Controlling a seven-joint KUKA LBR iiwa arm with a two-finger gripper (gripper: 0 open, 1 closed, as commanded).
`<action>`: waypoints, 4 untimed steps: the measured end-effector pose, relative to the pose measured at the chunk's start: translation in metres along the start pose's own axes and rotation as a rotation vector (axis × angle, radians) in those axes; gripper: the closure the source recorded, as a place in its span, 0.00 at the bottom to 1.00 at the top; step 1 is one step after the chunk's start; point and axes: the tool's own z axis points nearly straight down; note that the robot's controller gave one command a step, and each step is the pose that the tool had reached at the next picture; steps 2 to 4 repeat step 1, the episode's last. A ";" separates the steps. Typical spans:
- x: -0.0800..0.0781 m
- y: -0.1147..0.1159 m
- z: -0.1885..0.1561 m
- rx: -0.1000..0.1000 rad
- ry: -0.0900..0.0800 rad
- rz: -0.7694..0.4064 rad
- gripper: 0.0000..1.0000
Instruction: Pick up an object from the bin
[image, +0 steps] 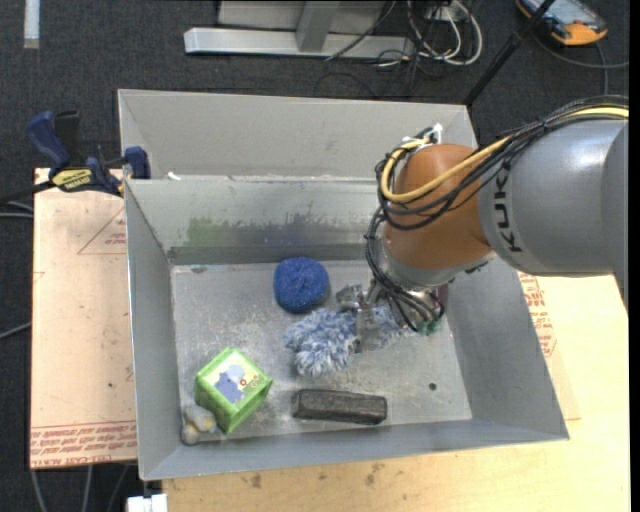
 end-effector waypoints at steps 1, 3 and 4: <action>0.001 0.000 -0.006 0.000 0.004 0.000 1.00; 0.001 0.000 -0.006 0.000 0.004 0.000 1.00; 0.001 0.000 -0.006 0.000 0.004 0.000 1.00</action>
Offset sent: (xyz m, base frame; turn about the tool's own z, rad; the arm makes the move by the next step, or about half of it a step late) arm 0.0000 0.0001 0.0443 0.0000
